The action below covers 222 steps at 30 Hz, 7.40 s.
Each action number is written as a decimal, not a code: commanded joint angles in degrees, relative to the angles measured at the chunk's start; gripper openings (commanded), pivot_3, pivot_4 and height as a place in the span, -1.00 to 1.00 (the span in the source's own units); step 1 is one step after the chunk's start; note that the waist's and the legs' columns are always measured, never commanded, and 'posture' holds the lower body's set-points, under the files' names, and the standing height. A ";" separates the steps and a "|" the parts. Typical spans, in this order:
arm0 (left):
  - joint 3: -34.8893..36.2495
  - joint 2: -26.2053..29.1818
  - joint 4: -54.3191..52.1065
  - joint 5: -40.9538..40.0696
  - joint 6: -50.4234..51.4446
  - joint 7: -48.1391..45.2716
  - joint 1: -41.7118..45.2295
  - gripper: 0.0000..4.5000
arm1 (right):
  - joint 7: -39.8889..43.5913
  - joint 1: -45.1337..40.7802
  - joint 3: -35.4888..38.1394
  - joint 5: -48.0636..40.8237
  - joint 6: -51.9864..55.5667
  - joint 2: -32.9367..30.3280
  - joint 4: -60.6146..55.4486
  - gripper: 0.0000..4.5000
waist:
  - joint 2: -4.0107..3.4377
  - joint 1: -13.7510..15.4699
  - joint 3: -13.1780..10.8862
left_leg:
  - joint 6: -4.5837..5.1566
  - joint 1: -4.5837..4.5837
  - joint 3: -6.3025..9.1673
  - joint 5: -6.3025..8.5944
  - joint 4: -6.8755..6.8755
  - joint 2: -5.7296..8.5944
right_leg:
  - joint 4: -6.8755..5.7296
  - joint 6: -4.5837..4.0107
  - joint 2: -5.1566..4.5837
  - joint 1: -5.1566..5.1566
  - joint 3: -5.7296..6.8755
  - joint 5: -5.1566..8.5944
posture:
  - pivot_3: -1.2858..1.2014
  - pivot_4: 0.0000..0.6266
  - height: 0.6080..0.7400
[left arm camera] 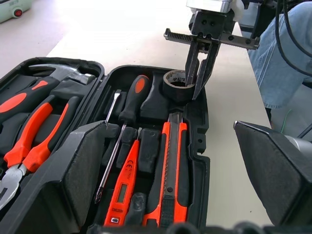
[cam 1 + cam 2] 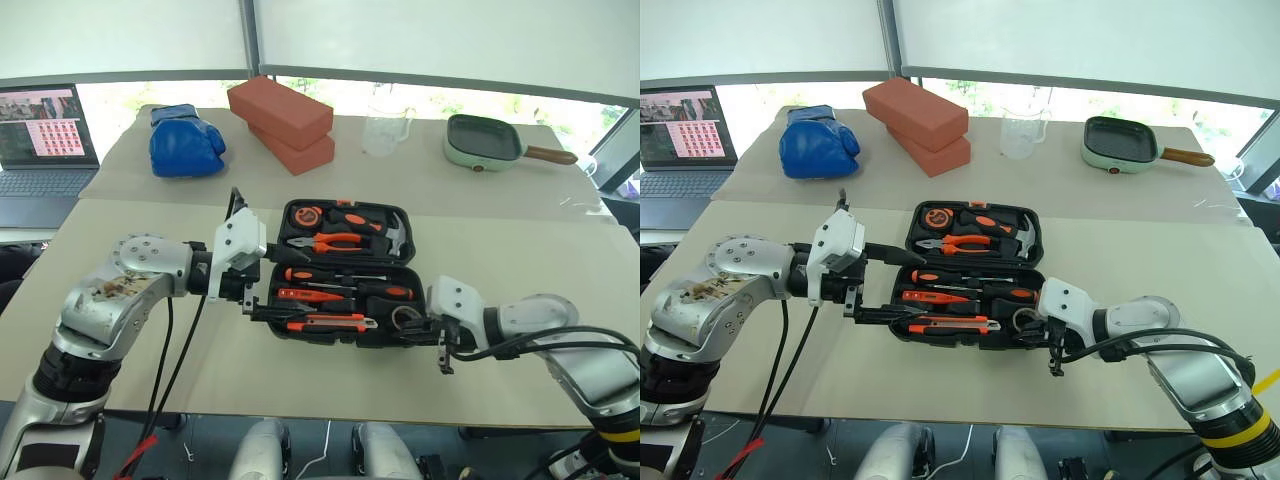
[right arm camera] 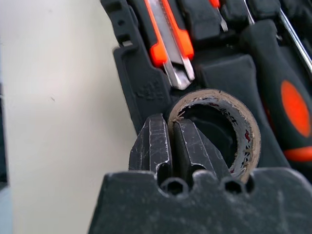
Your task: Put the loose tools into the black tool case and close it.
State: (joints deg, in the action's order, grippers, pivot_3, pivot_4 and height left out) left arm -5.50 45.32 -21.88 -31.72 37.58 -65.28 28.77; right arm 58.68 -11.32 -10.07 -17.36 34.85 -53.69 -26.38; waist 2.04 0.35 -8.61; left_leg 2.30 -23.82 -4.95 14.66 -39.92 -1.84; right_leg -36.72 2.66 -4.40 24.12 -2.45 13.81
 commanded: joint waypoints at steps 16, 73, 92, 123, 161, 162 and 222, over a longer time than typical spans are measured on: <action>4.30 1.45 9.78 5.43 -4.20 5.25 -3.57 1.00 | -2.04 -4.27 22.65 -18.49 13.16 -1.56 3.73 0.74 | 0.01 0.21 0.00 | 0.00 0.01 0.01 0.00 0.01 -0.02 | 0.01 -0.01 0.00 -0.02 0.02 0.00 | 0.03 -0.52 0.98; 12.93 9.86 15.26 6.44 4.41 2.89 -20.62 0.13 | -2.20 16.25 23.24 -5.52 -2.20 0.05 7.88 -0.62 | -0.02 -0.21 0.01 | -0.06 0.37 -0.09 -0.01 0.17 -0.19 | -0.11 -0.21 0.01 -0.08 0.05 0.12 | 0.03 -0.52 0.98; 6.10 -8.20 31.66 3.21 32.43 19.68 11.77 1.00 | -15.51 -19.39 14.92 -13.20 28.29 14.27 24.69 0.75 | 0.08 -0.35 -0.01 | -0.08 -0.05 0.01 -0.09 0.12 0.00 | -0.12 -0.11 0.00 0.13 0.05 0.01 | 0.03 -0.52 0.98; 11.27 -16.64 10.76 3.76 8.66 22.80 -0.03 -0.99 | -19.98 -14.64 14.41 -7.99 14.06 17.36 9.56 -1.00 | 0.11 -0.29 0.01 | -0.17 -0.46 0.08 -0.16 0.06 -0.04 | -0.24 -0.09 -0.07 0.53 0.04 -0.11 | 0.03 -0.52 0.98; 27.87 -9.56 -8.42 17.66 -26.02 30.79 -51.45 0.99 | -11.12 49.65 22.73 8.76 -54.04 0.83 1.03 0.98 | -0.08 -0.81 0.26 | -0.01 0.56 -0.16 0.16 0.33 -0.36 | 0.56 -0.11 -0.08 -0.55 0.05 -0.05 | 0.03 -0.52 0.98; 28.44 -8.46 -8.20 16.33 -23.77 29.87 -51.35 0.99 | -8.48 52.15 23.35 6.15 -51.74 -0.65 -0.17 0.98 | -0.08 -0.40 0.25 | -0.03 0.80 -0.10 0.18 0.35 -0.42 | 0.65 -0.20 -0.08 -0.87 0.15 0.07 | 0.03 -0.52 0.98; -20.70 -11.05 26.48 27.94 -26.74 -10.23 10.08 -0.97 | 1.00 12.95 1.96 0.89 -18.38 3.98 -0.62 -1.00 | -0.01 0.97 0.34 | 0.03 0.66 0.01 0.39 -0.08 -0.05 | 0.63 0.08 -0.03 -1.00 0.22 0.04 | 0.03 -0.52 0.98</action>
State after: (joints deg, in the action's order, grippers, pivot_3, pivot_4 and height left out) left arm -24.16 34.22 2.38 -6.73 10.32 -75.88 40.23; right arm 59.53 2.04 -7.89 -17.65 17.72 -49.57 -27.10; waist 2.03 1.32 -8.26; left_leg 2.32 -23.15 -4.93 15.05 -40.01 -1.90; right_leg -36.10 2.73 -4.42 23.12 -2.23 13.85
